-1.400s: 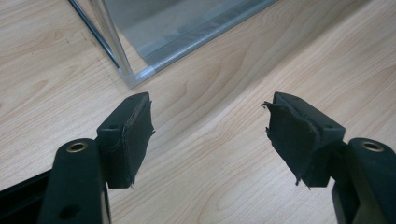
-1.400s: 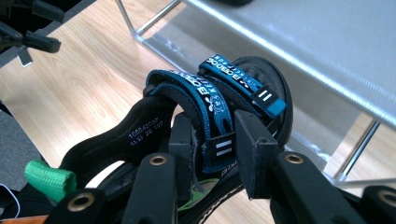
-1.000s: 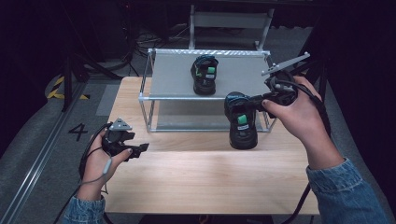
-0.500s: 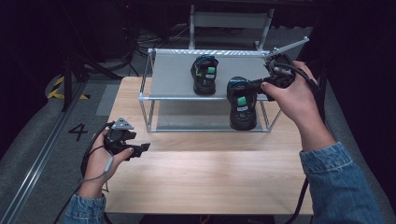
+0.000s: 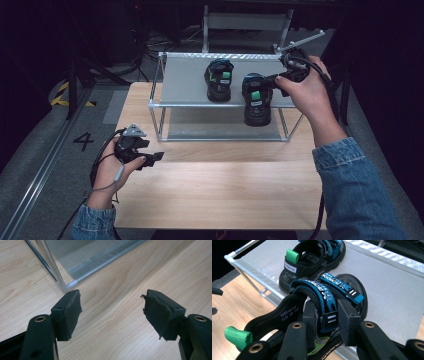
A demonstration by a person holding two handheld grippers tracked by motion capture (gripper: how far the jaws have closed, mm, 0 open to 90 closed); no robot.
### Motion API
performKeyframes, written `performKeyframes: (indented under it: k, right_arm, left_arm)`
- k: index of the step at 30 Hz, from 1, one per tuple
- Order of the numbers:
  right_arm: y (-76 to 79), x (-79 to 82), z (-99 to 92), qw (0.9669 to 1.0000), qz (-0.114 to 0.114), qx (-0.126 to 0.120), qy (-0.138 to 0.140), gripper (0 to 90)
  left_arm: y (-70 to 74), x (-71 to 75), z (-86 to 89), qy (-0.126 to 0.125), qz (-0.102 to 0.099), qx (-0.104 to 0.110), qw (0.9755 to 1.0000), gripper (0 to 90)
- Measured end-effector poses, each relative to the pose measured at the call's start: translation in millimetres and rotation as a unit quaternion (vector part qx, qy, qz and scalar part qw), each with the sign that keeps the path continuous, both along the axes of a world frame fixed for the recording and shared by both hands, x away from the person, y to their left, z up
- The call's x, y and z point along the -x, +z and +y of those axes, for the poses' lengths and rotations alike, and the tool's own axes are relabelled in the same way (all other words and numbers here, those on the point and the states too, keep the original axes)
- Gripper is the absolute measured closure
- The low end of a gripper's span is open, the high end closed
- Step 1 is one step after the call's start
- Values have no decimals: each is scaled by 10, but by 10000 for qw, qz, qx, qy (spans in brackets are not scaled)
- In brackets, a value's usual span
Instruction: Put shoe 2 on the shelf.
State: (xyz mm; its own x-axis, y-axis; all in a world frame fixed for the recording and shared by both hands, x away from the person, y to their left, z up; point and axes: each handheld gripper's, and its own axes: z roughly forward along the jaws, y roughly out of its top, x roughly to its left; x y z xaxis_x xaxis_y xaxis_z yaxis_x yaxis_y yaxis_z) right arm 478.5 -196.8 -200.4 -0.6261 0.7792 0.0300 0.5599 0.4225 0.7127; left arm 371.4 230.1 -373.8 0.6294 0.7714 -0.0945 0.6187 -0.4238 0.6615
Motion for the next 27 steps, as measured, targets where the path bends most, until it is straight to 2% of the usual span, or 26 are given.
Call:
performKeyframes:
  k: [10, 13, 15, 18, 24, 27]
  right_arm:
    - [-84, -204, 94, 9999, -74, -156, 4, 700]
    - [-125, -299, 117, 9997, -10, -246, 2, 700]
    - [-149, -345, 137, 9996, -35, -297, -15, 700]
    - [-175, -387, 181, 9995, -82, -309, -38, 700]
    - [-246, -456, 186, 9993, 4, -363, -80, 698]
    - [-283, -481, 157, 9995, 49, -312, -100, 694]
  left_arm:
    - [-3, -27, 14, -41, -13, 0, 10000, 304]
    - [-7, -25, 19, -13, 22, 12, 10000, 304]
    - [-2, -28, 35, -6, -30, -2, 10000, 304]
    - [-3, -20, 40, 68, -2, 41, 10000, 305]
    - [-8, -14, 37, 70, -7, 40, 10000, 305]
    - [-9, -14, 37, 73, -6, 39, 10000, 305]
